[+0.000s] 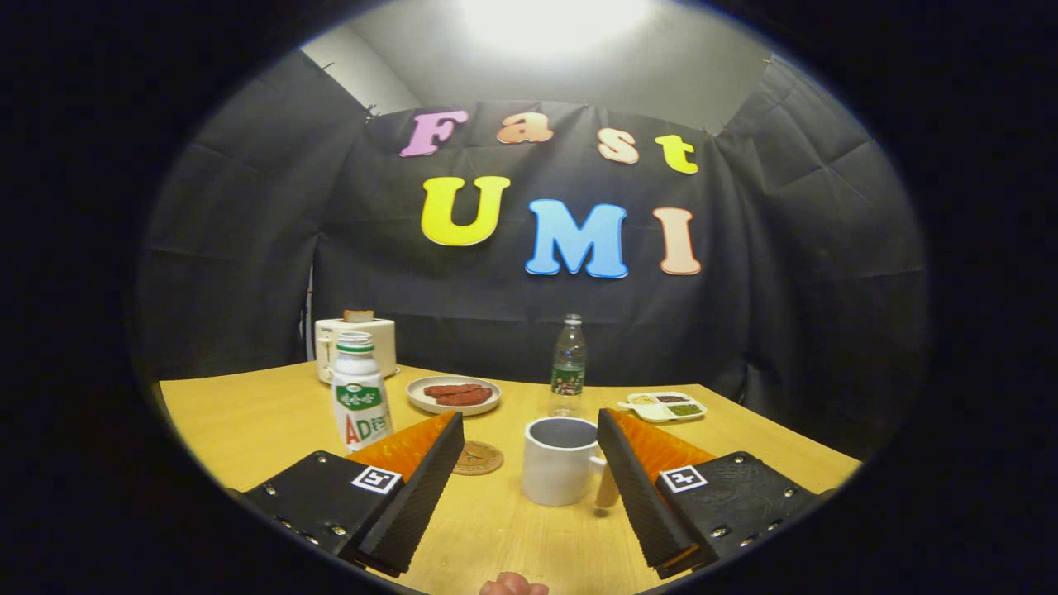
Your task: Take the bottle from table, then pour the juice into the cup, finally place the bottle on the coaster
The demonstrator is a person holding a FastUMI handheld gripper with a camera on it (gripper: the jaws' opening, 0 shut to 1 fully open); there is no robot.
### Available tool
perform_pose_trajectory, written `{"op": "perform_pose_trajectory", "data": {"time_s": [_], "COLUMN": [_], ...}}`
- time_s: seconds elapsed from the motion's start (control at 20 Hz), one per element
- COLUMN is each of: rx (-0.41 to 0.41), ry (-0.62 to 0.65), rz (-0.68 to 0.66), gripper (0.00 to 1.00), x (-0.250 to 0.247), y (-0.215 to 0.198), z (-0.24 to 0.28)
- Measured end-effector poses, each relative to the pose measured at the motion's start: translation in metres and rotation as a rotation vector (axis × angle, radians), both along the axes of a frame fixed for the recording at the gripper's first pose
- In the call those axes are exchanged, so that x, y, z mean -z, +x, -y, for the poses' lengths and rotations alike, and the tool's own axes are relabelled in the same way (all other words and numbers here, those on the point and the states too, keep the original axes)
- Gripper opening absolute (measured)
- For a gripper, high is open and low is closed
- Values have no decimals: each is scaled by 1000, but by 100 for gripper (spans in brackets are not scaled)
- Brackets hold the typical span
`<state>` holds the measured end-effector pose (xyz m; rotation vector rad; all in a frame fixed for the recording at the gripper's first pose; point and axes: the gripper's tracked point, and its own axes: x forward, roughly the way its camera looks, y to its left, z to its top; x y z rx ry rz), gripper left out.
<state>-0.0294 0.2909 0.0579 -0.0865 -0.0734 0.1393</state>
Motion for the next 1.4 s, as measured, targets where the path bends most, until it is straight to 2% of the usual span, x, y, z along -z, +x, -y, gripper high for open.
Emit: {"op": "perform_pose_trajectory", "data": {"time_s": [0.2,0.55,0.75,0.85,1.35,1.4], "rx": [-77,-133,-134,-162,-198,-202], "ry": [-9,5,-76,-74,-11,-10], "rz": [2,-25,-17,-34,-87,-95], "gripper": [96,96,96,96,96,92], "x": [3,16,21,30,44,46], "y": [-1,21,42,49,82,85], "z": [-49,-105,-129,-144,-166,-167]}}
